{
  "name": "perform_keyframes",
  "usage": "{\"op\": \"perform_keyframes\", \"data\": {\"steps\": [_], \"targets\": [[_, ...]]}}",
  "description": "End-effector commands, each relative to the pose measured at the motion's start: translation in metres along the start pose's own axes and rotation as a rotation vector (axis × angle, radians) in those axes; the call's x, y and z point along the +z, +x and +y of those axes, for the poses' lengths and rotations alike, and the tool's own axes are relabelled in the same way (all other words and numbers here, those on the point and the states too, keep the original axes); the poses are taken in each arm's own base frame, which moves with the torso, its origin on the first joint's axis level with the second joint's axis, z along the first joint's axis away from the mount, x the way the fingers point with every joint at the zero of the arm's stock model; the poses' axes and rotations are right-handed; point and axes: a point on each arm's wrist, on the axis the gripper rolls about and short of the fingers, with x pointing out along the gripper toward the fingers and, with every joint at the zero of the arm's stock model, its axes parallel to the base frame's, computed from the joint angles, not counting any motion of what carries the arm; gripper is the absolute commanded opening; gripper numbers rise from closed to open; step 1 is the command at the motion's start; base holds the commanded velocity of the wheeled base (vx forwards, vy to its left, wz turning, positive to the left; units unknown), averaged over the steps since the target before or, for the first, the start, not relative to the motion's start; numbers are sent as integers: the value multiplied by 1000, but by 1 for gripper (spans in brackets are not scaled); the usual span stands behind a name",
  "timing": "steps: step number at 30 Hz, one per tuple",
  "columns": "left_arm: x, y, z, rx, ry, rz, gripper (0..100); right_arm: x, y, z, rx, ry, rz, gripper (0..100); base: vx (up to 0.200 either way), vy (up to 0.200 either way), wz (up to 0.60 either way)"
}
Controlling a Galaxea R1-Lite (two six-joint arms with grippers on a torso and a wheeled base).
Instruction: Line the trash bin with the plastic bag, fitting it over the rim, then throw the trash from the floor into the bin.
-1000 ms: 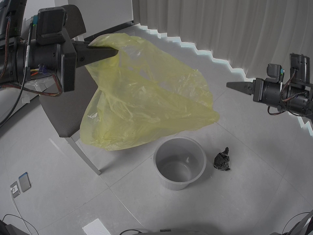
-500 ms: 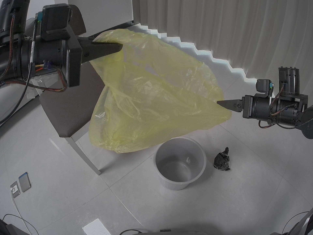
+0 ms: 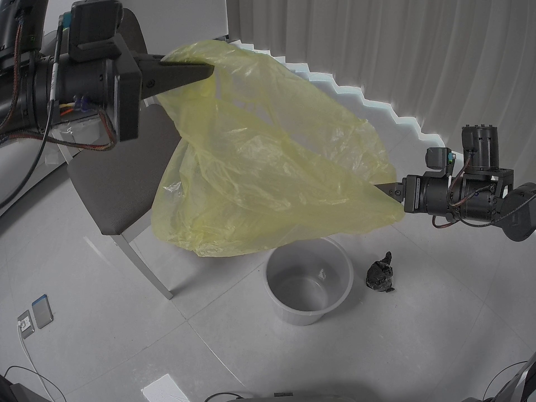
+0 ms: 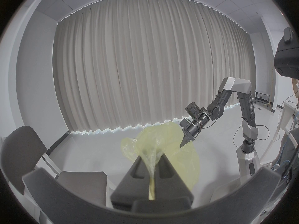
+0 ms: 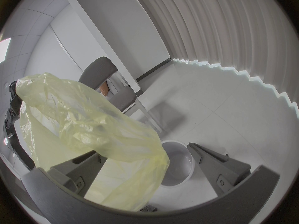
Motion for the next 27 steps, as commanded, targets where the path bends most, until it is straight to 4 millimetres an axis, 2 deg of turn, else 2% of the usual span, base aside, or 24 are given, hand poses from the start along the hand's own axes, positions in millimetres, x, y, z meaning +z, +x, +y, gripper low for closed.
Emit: {"op": "perform_keyframes", "data": {"steps": [1,2,3,16,21,22,27], "targets": [[0,0,0,0,0,0,0,-4,2,0,2,3,15,100,0,0,0],[0,1,0,0,-1,2,0,-5,1,0,2,2,15,100,0,0,0],[-1,1,0,-1,-2,3,0,-4,1,1,1,1,13,0,0,0,0],[-2,2,0,5,-11,12,0,-9,4,2,8,5,32,0,0,0,0],[-21,22,4,98,-72,123,0,-10,3,-1,-16,13,36,0,0,0,0],[-32,36,4,199,-149,168,0,-13,1,-7,-37,26,48,0,0,0,0],[-44,81,-22,374,-402,60,0,-21,-5,-16,-73,43,63,0,0,0,0]]}}
